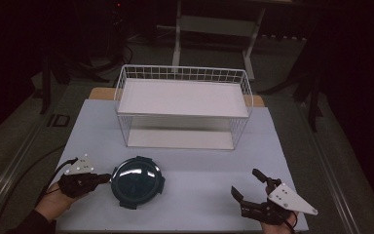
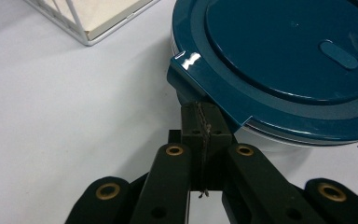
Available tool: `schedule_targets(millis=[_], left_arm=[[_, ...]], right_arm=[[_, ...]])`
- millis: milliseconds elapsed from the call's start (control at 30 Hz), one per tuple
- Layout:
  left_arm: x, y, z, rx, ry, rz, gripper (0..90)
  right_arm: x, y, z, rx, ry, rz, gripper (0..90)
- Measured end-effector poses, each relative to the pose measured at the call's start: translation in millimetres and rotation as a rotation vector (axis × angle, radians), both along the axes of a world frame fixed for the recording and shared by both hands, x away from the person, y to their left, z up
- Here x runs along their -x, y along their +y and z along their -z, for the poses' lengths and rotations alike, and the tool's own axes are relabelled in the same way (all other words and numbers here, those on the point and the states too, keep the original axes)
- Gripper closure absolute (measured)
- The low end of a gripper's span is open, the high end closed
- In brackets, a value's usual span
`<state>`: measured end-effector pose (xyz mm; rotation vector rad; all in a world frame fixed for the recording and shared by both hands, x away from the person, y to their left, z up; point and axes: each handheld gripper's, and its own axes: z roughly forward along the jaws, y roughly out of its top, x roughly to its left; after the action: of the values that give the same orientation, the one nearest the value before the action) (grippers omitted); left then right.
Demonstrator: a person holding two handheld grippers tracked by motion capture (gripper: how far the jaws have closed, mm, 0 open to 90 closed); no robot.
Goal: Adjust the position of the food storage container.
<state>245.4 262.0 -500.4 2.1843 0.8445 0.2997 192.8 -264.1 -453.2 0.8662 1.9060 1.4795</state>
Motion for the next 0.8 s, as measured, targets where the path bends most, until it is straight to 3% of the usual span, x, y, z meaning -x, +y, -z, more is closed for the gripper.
schedule_targets(millis=[67,400,700,800], left_arm=[[0.3,-2.1,-0.1,-0.001,0.000,0.002,89.7],[3.6,-44.1,-2.4,0.013,0.019,0.066,89.6],[2.7,-76.5,-1.5,0.054,0.055,0.136,89.6],[1.6,-87.2,-4.9,0.018,0.043,0.136,89.6]], right_arm=[[0.0,0.1,-0.1,0.000,0.000,-0.002,12.5],[0.1,0.6,-0.1,0.001,-0.001,-0.005,12.4],[-0.4,1.8,0.2,0.002,0.004,-0.010,12.4],[-0.7,2.3,0.5,0.005,0.007,-0.010,12.4]])
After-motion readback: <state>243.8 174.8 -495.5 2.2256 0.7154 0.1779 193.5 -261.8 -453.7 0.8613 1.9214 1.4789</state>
